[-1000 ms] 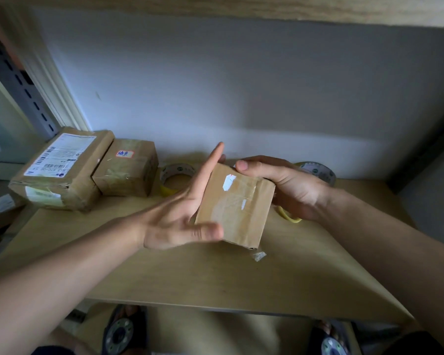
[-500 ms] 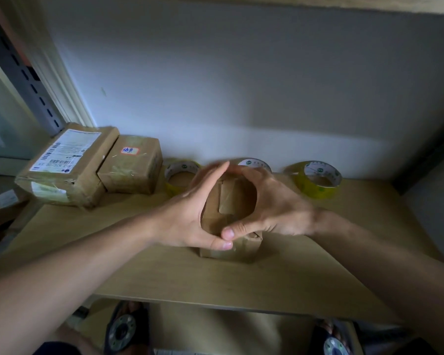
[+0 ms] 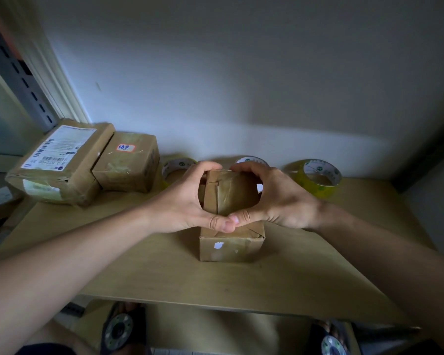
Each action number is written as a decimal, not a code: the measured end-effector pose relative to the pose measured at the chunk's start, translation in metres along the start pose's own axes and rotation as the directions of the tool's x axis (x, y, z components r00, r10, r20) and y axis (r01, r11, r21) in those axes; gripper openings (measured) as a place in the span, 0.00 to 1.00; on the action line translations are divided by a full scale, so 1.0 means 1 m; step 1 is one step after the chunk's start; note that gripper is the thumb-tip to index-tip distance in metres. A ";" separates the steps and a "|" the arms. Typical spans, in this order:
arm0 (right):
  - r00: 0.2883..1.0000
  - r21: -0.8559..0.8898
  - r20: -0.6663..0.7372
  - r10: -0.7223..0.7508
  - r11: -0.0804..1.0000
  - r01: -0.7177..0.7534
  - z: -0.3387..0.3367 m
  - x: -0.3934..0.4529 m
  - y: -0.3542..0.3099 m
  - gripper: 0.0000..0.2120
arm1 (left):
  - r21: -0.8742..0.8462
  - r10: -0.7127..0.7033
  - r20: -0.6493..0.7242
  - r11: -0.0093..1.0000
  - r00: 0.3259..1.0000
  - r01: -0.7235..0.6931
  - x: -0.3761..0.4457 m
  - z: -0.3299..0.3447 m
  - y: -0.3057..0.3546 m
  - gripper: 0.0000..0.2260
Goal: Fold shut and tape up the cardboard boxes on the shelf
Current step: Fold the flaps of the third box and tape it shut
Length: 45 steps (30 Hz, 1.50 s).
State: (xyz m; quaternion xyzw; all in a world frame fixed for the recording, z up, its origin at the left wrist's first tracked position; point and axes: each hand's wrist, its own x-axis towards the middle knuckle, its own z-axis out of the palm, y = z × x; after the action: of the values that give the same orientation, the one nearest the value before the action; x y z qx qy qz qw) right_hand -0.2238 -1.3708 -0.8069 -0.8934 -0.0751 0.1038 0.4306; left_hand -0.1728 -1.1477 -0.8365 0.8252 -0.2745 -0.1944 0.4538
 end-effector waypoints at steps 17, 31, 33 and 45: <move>0.982 0.503 -0.109 0.156 0.860 -0.080 0.008 0.029 0.012 0.15 | -0.182 -0.080 -0.220 0.983 0.972 0.040 0.021 -0.006 0.002 0.29; 0.959 0.557 -0.169 0.228 0.825 -0.098 0.014 0.042 0.008 0.01 | -0.192 -0.222 -0.389 0.969 0.894 0.156 0.036 0.004 0.009 0.05; 0.958 0.549 -0.183 0.222 0.831 -0.088 0.015 0.042 0.009 0.02 | -0.201 -0.254 -0.396 0.962 0.883 0.186 0.038 0.005 0.010 0.06; 0.965 -0.108 -0.261 0.030 0.992 -0.060 0.024 0.026 0.007 0.13 | -0.476 -0.567 -0.246 0.777 0.786 0.411 0.042 0.016 0.022 0.08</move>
State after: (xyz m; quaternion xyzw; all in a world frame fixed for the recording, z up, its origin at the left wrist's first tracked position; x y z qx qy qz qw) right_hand -0.2041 -1.3516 -0.8302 -0.9241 -0.0039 -0.0086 0.3822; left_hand -0.1554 -1.1944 -0.8286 0.7794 0.0916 -0.1973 0.5875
